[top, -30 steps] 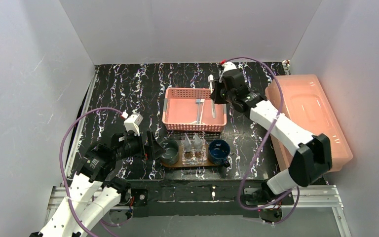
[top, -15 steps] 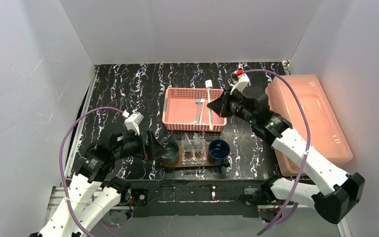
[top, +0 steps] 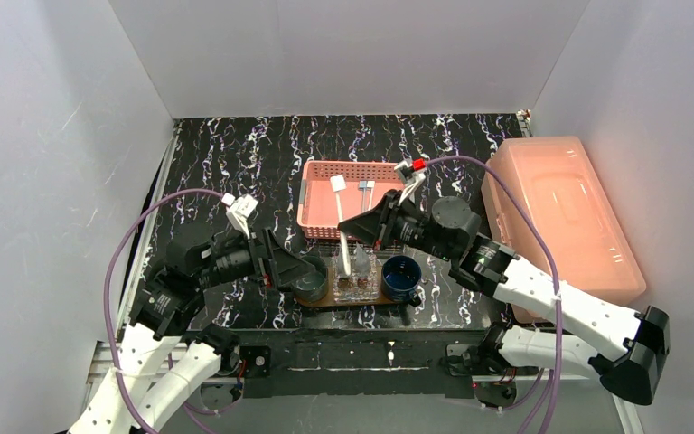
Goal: Prepare toiletry sets of a toothbrush and toothpaste on the tray
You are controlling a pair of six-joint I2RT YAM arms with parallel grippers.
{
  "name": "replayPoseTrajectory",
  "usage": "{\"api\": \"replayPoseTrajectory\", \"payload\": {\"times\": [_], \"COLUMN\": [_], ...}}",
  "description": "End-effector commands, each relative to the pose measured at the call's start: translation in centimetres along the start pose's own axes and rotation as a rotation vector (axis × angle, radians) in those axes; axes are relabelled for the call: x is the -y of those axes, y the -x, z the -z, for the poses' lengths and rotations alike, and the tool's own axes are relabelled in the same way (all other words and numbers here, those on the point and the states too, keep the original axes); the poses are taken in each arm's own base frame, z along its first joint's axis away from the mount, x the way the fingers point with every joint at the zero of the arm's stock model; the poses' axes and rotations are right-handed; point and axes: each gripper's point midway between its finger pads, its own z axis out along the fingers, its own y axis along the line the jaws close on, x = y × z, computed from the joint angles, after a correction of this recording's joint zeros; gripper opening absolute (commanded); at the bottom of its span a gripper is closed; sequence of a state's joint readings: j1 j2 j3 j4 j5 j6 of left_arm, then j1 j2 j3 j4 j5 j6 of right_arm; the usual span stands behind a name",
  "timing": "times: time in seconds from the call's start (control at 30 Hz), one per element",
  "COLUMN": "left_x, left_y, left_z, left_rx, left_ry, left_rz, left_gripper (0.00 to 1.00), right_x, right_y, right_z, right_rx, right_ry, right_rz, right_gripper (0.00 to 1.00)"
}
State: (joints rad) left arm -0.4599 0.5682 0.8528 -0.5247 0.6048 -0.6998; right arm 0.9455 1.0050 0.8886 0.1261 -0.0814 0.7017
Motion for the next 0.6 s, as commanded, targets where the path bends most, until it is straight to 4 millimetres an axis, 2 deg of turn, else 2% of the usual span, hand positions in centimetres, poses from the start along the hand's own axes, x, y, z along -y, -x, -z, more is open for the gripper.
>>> {"api": "replayPoseTrajectory", "payload": {"times": [0.0,0.33,0.57], "left_x": [4.1,6.9,8.4], "left_y": [1.1,1.2,1.5], "left_z": [1.1,1.6,2.3], "left_rx": [0.031,0.019,0.042], "left_ry": [-0.166,-0.322,-0.399], "left_rz": [-0.012,0.028,0.020], "left_gripper": [0.98,0.95,0.87], "right_x": [-6.1,-10.8,-12.4], "right_y": [2.3,2.0,2.3], "right_z": [-0.3,-0.8,-1.6], "right_rx": [0.134,0.207,0.267], "right_ry": [0.213,0.379,0.428], "right_rz": [-0.052,-0.103,-0.165], "right_gripper": [0.01,0.01,0.01]}}
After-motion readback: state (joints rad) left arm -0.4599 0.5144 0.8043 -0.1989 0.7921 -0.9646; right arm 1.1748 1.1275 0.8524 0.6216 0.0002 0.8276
